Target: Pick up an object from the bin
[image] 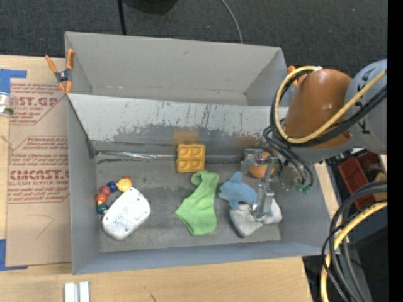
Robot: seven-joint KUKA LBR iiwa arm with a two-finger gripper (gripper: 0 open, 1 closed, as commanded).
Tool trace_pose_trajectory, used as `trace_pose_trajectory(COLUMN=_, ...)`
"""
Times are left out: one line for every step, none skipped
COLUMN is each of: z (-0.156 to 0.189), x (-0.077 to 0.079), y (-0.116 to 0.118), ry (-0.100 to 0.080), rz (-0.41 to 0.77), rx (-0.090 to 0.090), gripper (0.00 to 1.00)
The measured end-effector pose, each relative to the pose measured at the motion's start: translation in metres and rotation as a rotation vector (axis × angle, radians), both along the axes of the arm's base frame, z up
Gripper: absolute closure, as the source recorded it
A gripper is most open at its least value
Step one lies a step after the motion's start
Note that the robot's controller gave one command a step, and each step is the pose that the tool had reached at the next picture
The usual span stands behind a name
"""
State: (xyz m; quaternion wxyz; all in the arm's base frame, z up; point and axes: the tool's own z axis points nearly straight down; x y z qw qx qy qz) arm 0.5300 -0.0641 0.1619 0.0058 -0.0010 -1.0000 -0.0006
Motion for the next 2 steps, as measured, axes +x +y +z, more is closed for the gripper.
trace_pose_trajectory(z=0.004, x=0.002, y=0.0, ry=-0.007, rz=0.001, rx=-0.001, gripper=0.0)
trace_pose_trajectory(z=-0.018, x=-0.003, y=0.007, ry=-0.011, rz=0.072, rx=-0.001, gripper=0.0)
